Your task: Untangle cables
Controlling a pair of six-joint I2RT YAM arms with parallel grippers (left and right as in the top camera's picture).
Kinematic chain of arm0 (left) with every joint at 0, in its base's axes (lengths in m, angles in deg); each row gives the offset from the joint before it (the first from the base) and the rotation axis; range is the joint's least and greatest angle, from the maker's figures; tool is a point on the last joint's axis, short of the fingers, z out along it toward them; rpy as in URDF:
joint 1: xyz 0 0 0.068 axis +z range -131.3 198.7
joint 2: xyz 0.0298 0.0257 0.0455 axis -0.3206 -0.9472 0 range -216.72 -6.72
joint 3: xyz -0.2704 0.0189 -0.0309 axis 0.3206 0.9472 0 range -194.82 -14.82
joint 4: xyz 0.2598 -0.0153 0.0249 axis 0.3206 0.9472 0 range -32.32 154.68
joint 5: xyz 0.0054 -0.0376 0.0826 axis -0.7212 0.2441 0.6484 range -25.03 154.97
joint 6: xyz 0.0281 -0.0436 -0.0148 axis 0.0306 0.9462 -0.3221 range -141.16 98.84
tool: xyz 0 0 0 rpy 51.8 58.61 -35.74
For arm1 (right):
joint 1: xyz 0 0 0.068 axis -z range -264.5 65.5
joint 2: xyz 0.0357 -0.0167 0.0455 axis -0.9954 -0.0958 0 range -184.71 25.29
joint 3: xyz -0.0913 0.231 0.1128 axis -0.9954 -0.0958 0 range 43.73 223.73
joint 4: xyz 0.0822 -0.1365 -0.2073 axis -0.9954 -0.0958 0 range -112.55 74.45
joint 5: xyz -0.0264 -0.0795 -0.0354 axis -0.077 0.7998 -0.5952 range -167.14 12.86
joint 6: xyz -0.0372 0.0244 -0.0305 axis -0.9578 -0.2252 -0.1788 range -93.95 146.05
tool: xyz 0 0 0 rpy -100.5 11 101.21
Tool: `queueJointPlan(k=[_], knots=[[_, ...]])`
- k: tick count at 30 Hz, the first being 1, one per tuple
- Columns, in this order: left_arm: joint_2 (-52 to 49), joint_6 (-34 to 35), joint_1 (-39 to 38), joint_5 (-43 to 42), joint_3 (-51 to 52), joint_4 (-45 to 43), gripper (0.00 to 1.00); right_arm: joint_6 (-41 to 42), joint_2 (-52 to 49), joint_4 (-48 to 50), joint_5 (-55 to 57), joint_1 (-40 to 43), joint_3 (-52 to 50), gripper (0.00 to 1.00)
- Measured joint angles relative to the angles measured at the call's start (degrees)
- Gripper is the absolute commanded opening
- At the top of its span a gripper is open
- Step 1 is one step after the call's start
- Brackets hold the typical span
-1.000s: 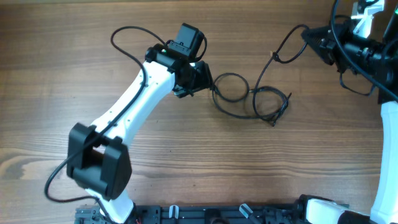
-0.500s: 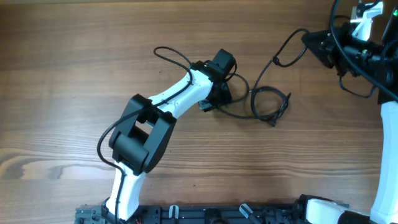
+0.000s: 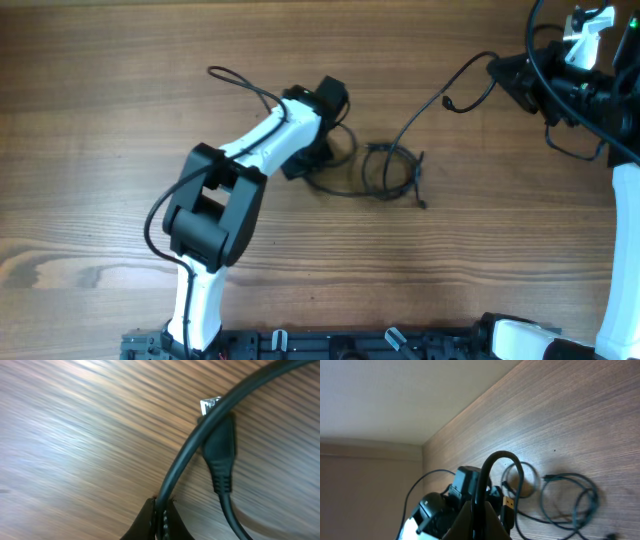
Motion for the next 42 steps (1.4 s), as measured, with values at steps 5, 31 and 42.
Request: queueJointPlan(k=[5, 31, 42], knots=[[1.42, 0.98, 6.56, 4.07, 0.04, 4.85, 0.04, -1.66, 0.00, 0.04, 0.92, 0.00, 0.02, 0.11], [10.14, -7.89, 9.05, -0.02, -0.98, 8.48, 0.96, -10.95, -12.44, -11.10, 11.10, -16.59, -0.09, 1.00], [15.76, -8.66, 9.05, -2.49, -1.57, 8.39, 0.89, -10.19, -12.44, -10.86, 11.37, -16.92, -0.09, 1.00]])
